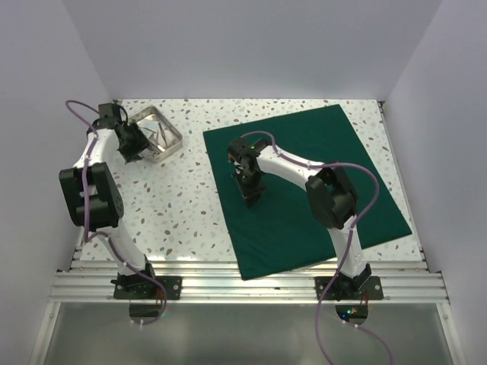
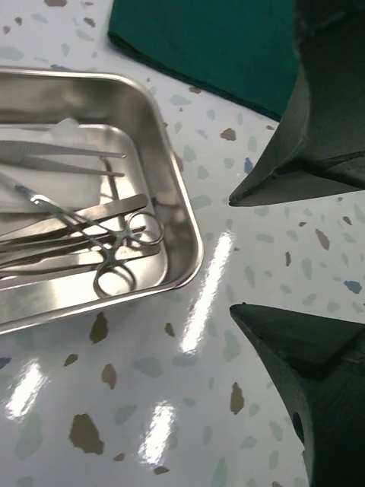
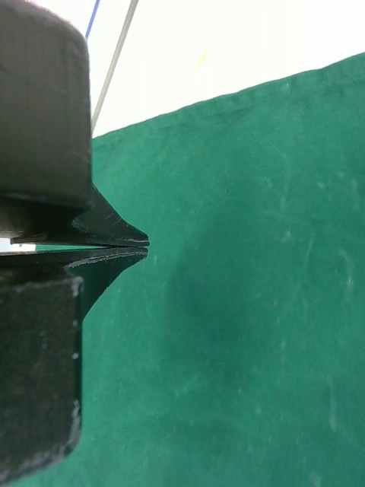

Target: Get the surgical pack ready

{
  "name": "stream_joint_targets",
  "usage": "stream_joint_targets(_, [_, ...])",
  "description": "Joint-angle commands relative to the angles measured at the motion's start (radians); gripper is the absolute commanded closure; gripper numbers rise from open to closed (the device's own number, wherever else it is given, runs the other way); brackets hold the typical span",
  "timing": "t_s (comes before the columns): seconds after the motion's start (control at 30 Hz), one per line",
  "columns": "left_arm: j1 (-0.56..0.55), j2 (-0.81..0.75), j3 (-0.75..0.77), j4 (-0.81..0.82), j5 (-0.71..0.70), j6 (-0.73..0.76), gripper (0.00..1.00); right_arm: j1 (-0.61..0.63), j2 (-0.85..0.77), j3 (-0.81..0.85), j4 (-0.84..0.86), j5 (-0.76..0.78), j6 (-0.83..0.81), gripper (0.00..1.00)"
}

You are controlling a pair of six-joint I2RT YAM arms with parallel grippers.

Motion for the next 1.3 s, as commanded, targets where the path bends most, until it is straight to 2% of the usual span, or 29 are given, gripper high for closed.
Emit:
stream_joint_targets(0.0, [0.03, 0.09, 0.121, -0.029, -0.073, 0.022, 0.42, -0.009, -0.093, 0.004, 0.007, 0.043, 0.013, 1.0])
stream_joint_targets(0.17, [0.037, 0.269, 0.307, -0.082, -0.076, 0.016, 0.43, -0.03, -0.187, -0.103, 0.022, 0.078, 0.01, 1.0])
stream_joint_targets(0.3, [0.036, 0.346, 0.363, -0.063, -0.046, -0.009, 0.47, -0.072, -0.264, -0.201, 0.033, 0.084, 0.013, 1.0])
stream_joint_targets(0.57, [0.034, 0.437, 0.444, -0.069, -0.027, -0.014, 0.67, -0.168, -0.367, -0.278, 0.039, 0.101, -0.007, 1.0])
stream_joint_targets(0.63, [0.036, 0.432, 0.444, -0.071, -0.032, -0.014, 0.71, -0.188, -0.376, -0.288, 0.036, 0.101, -0.016, 1.0])
stream_joint_targets(0.73, [0.033, 0.415, 0.427, -0.074, -0.03, -0.006, 0.86, -0.198, -0.379, -0.286, 0.034, 0.104, -0.028, 1.0])
stream_joint_targets(0.9, [0.031, 0.362, 0.355, -0.068, -0.027, 0.014, 0.99, -0.21, -0.367, -0.265, 0.034, 0.103, -0.047, 1.0])
stream_joint_targets(1.27, [-0.018, 0.139, 0.231, -0.066, -0.033, 0.082, 1.0, -0.247, -0.353, -0.22, 0.028, 0.069, -0.074, 1.0])
